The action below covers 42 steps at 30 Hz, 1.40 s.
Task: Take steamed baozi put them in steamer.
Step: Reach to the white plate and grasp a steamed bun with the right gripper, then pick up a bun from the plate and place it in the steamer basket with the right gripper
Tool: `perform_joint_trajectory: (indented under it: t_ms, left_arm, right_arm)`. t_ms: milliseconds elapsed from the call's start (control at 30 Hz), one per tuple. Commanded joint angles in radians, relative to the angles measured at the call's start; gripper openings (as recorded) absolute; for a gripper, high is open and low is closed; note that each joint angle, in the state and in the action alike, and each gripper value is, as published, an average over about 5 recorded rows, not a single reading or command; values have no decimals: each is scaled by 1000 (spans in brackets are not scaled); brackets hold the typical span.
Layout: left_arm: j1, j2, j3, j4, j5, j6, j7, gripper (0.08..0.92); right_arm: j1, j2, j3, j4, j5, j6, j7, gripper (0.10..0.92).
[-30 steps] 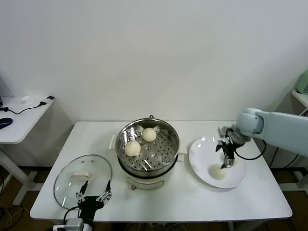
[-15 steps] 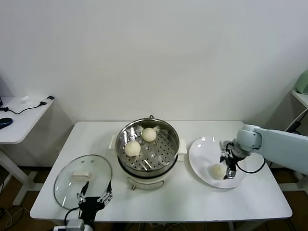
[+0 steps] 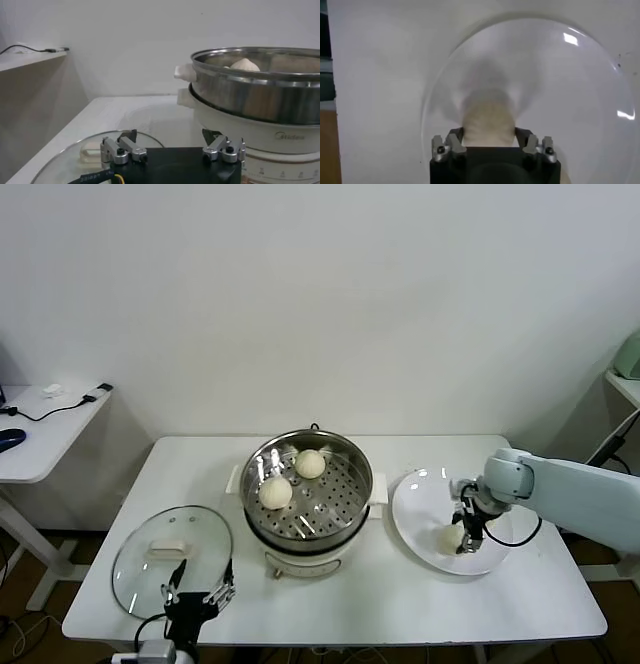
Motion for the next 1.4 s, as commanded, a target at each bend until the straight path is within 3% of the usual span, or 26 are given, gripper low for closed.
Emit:
perform_joint_trajectory:
  t_ms: [33, 333, 567, 767, 1000, 1100, 1400]
  left_arm:
    - [2, -1, 0, -6, 3, 3, 0, 823]
    - [8, -2, 3, -19, 9, 6, 1, 823]
    - [7, 1, 5, -19, 12, 6, 0, 823]
    - [5, -3, 12, -13, 19, 6, 0, 823]
    - [7, -12, 2, -16, 21, 11, 0, 823]
    - [7, -13, -6, -14, 19, 12, -1, 823]
    - [2, -22, -14, -14, 17, 24, -1, 823]
  right_arm:
    - [148, -3, -76, 12, 11, 45, -58, 640]
    - [622, 180, -315, 16, 148, 203, -203, 636]
    - [795, 423, -196, 50, 130, 374, -254, 636]
    - [728, 624, -109, 79, 61, 582, -249, 636]
    - [540, 720, -105, 74, -102, 808, -241, 636]
    - [465, 731, -109, 55, -183, 857, -224, 636]
    - [306, 748, -109, -22, -238, 885, -194, 636]
